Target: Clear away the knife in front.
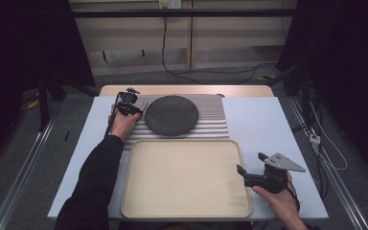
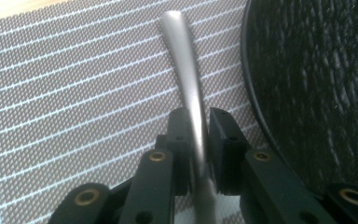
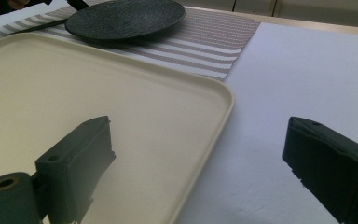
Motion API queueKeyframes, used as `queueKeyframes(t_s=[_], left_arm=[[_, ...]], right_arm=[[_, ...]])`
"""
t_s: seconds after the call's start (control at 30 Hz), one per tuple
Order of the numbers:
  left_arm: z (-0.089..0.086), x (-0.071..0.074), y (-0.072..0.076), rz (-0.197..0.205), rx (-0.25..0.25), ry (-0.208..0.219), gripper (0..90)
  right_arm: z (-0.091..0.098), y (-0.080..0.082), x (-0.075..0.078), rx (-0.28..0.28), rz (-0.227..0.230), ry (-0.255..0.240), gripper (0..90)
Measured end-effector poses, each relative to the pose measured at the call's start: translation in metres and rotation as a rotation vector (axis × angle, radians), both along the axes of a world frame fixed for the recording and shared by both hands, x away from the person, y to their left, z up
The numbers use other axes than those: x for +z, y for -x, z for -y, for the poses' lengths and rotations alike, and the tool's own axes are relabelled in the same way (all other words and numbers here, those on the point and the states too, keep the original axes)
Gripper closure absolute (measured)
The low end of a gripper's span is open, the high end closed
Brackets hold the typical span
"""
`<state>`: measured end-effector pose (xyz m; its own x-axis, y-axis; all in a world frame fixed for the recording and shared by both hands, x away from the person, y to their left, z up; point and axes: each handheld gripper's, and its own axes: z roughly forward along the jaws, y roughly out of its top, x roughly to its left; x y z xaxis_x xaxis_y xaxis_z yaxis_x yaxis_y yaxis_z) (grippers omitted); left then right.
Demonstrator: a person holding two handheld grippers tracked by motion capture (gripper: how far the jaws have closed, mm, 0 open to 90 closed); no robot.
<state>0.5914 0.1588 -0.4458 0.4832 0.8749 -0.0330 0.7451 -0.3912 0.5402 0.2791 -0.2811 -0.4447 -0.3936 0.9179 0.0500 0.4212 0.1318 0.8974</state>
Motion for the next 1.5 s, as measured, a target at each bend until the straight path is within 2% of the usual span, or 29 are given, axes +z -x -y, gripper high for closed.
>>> queueKeyframes(t_s=[0.23,0.33,0.47,0.6,0.7,1.03,1.13,1.3,1.5], left_arm=[[0.0004,0.0006,0.0001,0.002,-0.010,-0.024,78.9],[-0.0019,-0.0004,-0.0008,0.000,0.001,0.000,77.7],[-0.0017,-0.0005,-0.0014,0.000,0.003,-0.002,76.5],[-0.0003,0.0002,-0.0012,-0.012,0.007,-0.003,79.7],[0.0027,0.0010,-0.0008,-0.006,0.000,-0.032,79.9],[0.0011,0.0017,-0.0004,-0.022,0.021,-0.010,80.0],[0.0008,0.0022,0.0005,-0.012,0.023,-0.025,80.0],[-0.0043,0.0037,0.0014,-0.012,0.036,-0.015,80.0],[-0.0061,0.0093,0.0035,-0.013,0.022,-0.004,80.0]], right_arm=[[-0.0009,-0.0006,-0.0001,0.001,-0.005,-0.001,8.0],[-0.0013,-0.0013,-0.0003,0.002,-0.005,0.001,8.0],[-0.0016,-0.0012,-0.0004,0.004,-0.007,0.000,8.0],[-0.0013,-0.0008,-0.0002,0.003,-0.005,0.000,8.0],[-0.0011,-0.0001,-0.0001,0.004,-0.005,-0.001,8.0],[-0.0009,-0.0006,-0.0003,0.002,-0.008,0.003,8.1],[-0.0011,-0.0008,-0.0004,0.001,-0.008,0.002,8.1],[-0.0009,-0.0007,-0.0004,-0.001,-0.008,0.003,8.1],[-0.0011,-0.0007,-0.0005,0.000,-0.009,0.004,8.1]])
